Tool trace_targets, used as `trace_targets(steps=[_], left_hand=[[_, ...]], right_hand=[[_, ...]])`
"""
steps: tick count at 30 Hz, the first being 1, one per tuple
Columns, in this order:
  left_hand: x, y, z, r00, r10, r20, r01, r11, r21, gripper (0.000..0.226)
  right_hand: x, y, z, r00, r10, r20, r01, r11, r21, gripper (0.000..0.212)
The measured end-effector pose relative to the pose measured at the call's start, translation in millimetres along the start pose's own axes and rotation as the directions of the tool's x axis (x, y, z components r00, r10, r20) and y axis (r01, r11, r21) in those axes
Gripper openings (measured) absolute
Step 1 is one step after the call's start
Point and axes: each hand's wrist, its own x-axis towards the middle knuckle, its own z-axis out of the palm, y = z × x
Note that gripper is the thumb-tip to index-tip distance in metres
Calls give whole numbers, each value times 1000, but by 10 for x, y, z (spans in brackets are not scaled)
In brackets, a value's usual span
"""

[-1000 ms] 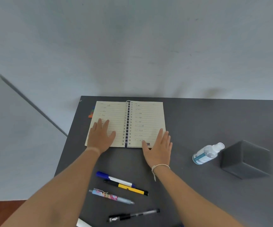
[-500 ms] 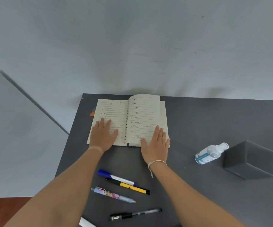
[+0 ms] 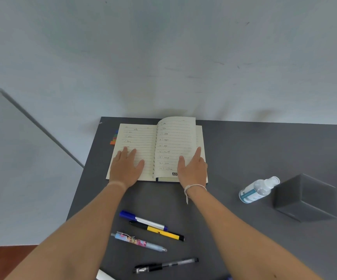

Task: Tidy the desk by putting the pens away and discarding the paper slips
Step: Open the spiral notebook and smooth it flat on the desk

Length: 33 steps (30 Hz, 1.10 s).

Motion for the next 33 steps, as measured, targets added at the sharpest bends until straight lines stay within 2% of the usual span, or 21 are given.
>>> trace_targets(steps=[15, 20, 27, 30, 33], left_hand=[[-4, 26, 2, 1000, -6, -29, 5, 1000, -13, 58], [-5, 36, 9, 999, -10, -31, 10, 1000, -11, 58], [-8, 31, 5, 999, -14, -31, 14, 1000, -12, 58], [7, 40, -14, 1000, -14, -19, 13, 1000, -20, 57], [12, 38, -45, 1000, -12, -6, 12, 999, -51, 56]], right_hand=[[482, -80, -175, 978, 135, 160, -133, 991, -23, 58], [576, -67, -210, 960, 178, 218, -201, 975, 90, 57], [630, -47, -247, 954, 236, 186, -288, 896, 337, 40], [648, -39, -266, 968, 197, 158, -242, 905, 350, 16], [629, -57, -307, 988, 109, 106, -138, 937, 320, 36]])
